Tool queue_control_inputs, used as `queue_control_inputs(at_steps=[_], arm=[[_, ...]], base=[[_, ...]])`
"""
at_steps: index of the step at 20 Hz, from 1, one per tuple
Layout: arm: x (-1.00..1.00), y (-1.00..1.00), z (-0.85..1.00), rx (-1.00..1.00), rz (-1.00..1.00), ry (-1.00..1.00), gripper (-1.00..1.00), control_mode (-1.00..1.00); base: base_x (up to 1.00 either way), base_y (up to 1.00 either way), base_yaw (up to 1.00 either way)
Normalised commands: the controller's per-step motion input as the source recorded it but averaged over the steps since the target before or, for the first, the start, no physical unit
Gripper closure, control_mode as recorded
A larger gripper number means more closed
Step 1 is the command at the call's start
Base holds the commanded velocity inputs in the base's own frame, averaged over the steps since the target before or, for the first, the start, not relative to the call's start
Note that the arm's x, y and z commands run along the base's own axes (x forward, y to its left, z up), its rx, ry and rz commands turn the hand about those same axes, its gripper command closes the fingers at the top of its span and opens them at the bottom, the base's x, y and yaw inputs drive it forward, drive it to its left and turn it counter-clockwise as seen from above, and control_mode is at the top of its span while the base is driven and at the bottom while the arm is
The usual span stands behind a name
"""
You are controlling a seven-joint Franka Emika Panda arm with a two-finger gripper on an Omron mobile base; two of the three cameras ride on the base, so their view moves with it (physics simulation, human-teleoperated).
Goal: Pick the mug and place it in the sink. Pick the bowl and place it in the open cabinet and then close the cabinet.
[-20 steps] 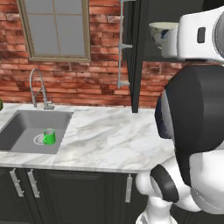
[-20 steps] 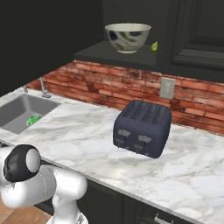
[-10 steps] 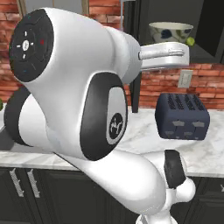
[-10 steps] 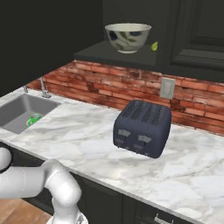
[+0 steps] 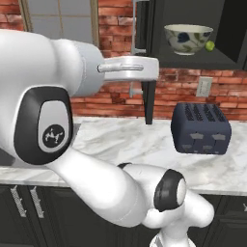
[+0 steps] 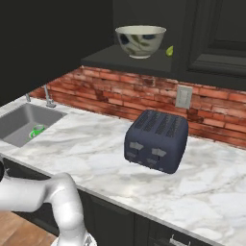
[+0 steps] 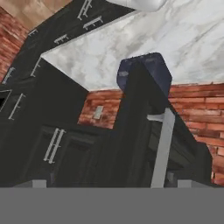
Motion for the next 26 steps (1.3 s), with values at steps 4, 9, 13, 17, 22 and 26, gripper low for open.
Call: queue_control_inputs(at_steps=[4,9,13,17,22,26], arm=[[0.59,0.06,-0.43,-0.07,0.00,-0.50,-1.00,-1.00],[0.76,-0.48,-0.63,-0.01,-0.11,-0.22,-1.00,-1.00],[0.76,-0.78,-0.34,0.00,-0.21,0.00,-1.00,-1.00],[0.44,-0.66,-0.34,-0.10,-0.22,-0.06,-1.00,-1.00],[-0.02,-0.81,-0.27,-0.08,-0.25,-0.22,-1.00,-1.00],[-0.62,-1.00,-0.04,0.00,-0.25,-0.22,-1.00,-1.00]], base=[[0.00,0.00,0.00],[0.00,0.00,0.00],[0.00,0.00,0.00],[0.00,0.00,0.00],[0.00,0.00,0.00],[0.00,0.00,0.00]])
